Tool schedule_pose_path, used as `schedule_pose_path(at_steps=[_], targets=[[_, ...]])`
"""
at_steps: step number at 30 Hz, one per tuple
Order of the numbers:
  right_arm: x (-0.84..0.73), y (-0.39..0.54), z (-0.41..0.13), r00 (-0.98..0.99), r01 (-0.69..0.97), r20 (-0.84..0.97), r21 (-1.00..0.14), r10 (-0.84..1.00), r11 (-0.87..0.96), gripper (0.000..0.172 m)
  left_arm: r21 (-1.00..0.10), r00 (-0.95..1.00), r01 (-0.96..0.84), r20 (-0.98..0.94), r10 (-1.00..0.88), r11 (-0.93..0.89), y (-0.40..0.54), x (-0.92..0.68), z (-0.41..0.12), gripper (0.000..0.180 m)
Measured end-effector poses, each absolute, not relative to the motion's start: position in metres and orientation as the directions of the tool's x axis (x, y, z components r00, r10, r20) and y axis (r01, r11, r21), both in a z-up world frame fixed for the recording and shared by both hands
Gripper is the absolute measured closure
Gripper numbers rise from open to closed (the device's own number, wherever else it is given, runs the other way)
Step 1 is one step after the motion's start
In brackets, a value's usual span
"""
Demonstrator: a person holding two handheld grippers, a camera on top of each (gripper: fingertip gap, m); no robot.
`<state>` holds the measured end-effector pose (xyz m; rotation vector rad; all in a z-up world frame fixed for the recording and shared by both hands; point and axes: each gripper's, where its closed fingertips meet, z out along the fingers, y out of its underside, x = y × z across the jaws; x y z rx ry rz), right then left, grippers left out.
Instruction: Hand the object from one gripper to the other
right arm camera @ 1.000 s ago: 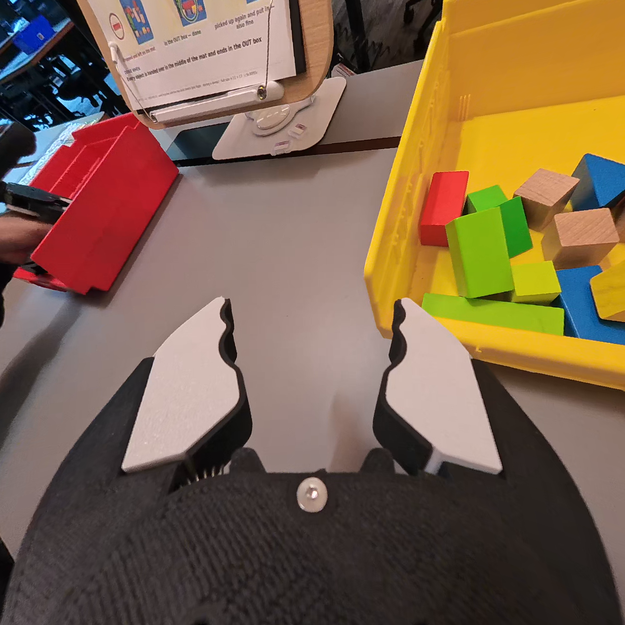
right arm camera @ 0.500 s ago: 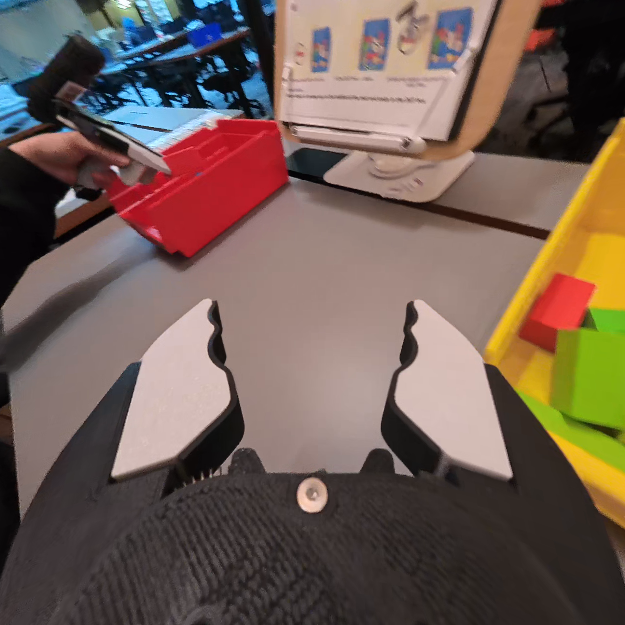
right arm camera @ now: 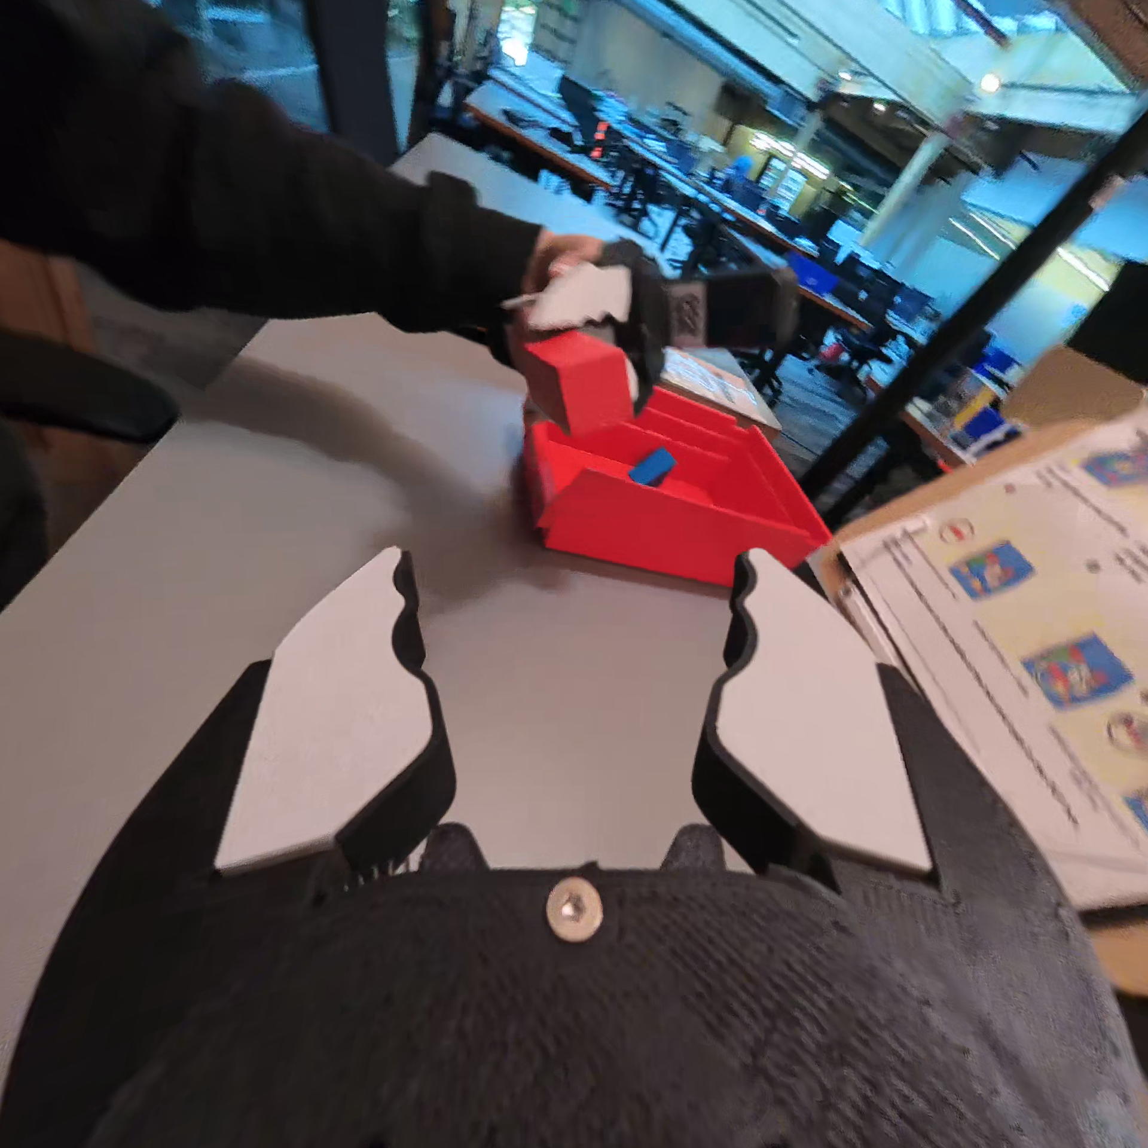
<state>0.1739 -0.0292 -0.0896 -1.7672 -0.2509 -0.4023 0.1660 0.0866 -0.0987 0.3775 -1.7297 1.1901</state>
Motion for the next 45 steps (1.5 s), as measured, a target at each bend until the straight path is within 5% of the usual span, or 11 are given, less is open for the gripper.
schedule_pose_path(at_steps=[14,19,27,31,35,40,45], targets=[[0.137,-0.011,-0.098,0.863,0.504,0.480,-0.833,0.156,-0.229,0.108,-0.476,-0.336,-0.558,0.878,0.340,0.679,0.011,0.136,-0.110,0.146],[0.137,-0.011,-0.102,0.853,0.522,0.495,-0.825,0.167,-0.217,0.135,-0.465,-0.326,-0.568,0.885,0.333,0.679,0.002,0.132,-0.113,0.146],[0.153,-0.020,-0.110,0.851,0.518,0.519,-0.800,0.083,-0.303,0.136,-0.520,-0.466,-0.702,0.852,0.238,0.486,-0.012,0.160,-0.120,0.148],[0.179,-0.043,-0.110,0.887,0.407,0.456,-0.845,-0.071,-0.347,0.136,-0.540,-0.541,-0.749,0.833,0.117,0.385,-0.010,0.182,-0.125,0.139],[0.234,-0.103,-0.104,0.831,0.162,0.344,-0.901,-0.436,-0.403,0.136,-0.610,-0.647,-0.746,0.759,-0.075,0.267,-0.005,0.203,-0.134,0.140],[0.297,-0.232,-0.108,0.554,-0.264,0.033,-0.941,-0.832,-0.213,0.136,-0.701,-0.714,-0.690,0.615,-0.335,0.181,0.003,0.213,-0.150,0.150],[0.336,-0.316,-0.132,0.341,-0.498,-0.118,-0.864,-0.933,-0.073,0.136,-0.722,-0.694,-0.671,0.533,-0.484,0.168,0.012,0.201,-0.176,0.149]])
